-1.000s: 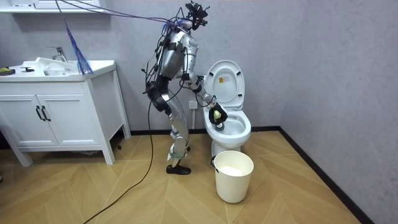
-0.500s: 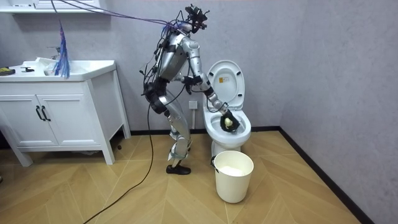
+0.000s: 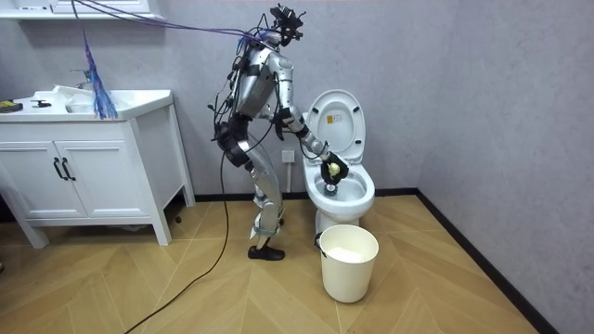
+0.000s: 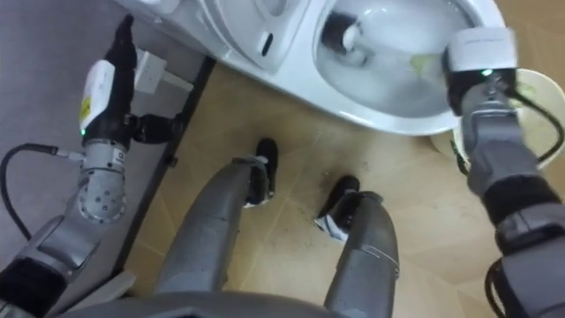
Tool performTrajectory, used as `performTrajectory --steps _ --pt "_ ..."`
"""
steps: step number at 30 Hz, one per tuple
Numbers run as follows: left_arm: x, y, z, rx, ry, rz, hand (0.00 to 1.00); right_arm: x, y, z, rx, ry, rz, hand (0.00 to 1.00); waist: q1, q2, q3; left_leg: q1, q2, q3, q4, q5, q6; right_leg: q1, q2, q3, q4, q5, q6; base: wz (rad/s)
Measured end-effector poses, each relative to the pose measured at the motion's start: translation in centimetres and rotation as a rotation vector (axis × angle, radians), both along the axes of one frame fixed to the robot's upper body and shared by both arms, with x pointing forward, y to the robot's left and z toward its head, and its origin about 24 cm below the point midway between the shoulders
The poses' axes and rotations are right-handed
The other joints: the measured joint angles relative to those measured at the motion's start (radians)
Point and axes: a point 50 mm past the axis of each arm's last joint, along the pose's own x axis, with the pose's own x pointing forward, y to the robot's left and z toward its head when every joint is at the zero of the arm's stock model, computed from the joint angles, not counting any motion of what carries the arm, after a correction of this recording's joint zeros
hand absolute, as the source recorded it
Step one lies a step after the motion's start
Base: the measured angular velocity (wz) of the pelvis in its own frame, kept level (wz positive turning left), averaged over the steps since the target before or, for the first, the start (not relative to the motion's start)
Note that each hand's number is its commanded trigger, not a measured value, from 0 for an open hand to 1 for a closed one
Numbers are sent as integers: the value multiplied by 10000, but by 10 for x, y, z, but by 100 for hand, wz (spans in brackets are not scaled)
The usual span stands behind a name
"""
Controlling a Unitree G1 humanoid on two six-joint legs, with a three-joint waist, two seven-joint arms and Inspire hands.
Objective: Brush toilet
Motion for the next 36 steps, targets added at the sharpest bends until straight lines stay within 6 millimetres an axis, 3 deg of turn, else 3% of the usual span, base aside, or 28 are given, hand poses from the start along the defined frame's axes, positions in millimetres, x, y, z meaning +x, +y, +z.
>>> performTrajectory --steps 6,8,11,14,17,18,20,25,28,30,36 --pt "-13 0 -5 -392 92 333 0 -12 32 3 13 169 310 100 -129 205 -91 185 381 153 -185 -50 -209 208 352 1 -430 159 -216 -18" --pt "-13 1 -5 -353 64 451 0 -13 31 3 -96 240 203 100 -141 378 -91 280 412 27 -215 -42 -280 386 449 -80 -574 155 -239 9" --pt "-14 5 -7 -425 -10 840 0 -11 19 -5 -197 558 -167 100 -108 397 -80 552 377 69 -280 -45 -333 563 383 -60 -507 53 -284 4" --pt "-11 6 -6 -347 -95 889 0 -4 -6 -15 89 912 -706 100 -130 300 -16 584 249 85 -311 -32 -345 498 198 -63 -279 -90 -282 12" --pt "-5 11 1 -136 -446 843 0 -1 -30 -22 1460 990 -1754 100 -214 -34 175 505 -2 68 -252 -20 -333 287 -100 -16 146 -317 -256 20" --pt "-4 13 3 -25 -497 824 0 2 -39 -20 1860 819 -2092 100 -344 -207 252 312 -128 94 -202 27 -271 32 -269 7 390 -417 -224 28" --pt "0 15 7 134 -625 780 0 10 -50 -11 2518 249 -2748 100 -471 -420 334 -89 -223 206 -12 68 -213 -423 -481 72 763 -516 -202 22" --pt "4 15 9 203 -478 717 0 19 -70 10 3456 -1288 -3856 100 -901 -763 312 -539 -377 207 422 68 -204 -785 -728 141 1110 -582 -89 10" --pt "5 14 8 246 -169 492 0 11 -74 2 3707 -1248 -4104 100 -979 -848 316 -326 -404 214 423 65 -146 -500 -750 146 1069 -608 18 6" --pt "6 14 7 233 -75 386 0 3 -79 -5 3988 -1125 -4535 100 -890 -844 316 -46 -427 217 363 -58 89 -285 -748 171 1060 -593 59 -8" --pt "1 24 -1 848 502 624 0 -28 -93 -28 4397 -627 -5844 100 -696 -795 284 924 -402 231 35 -132 162 687 -704 157 769 -556 207 -1"
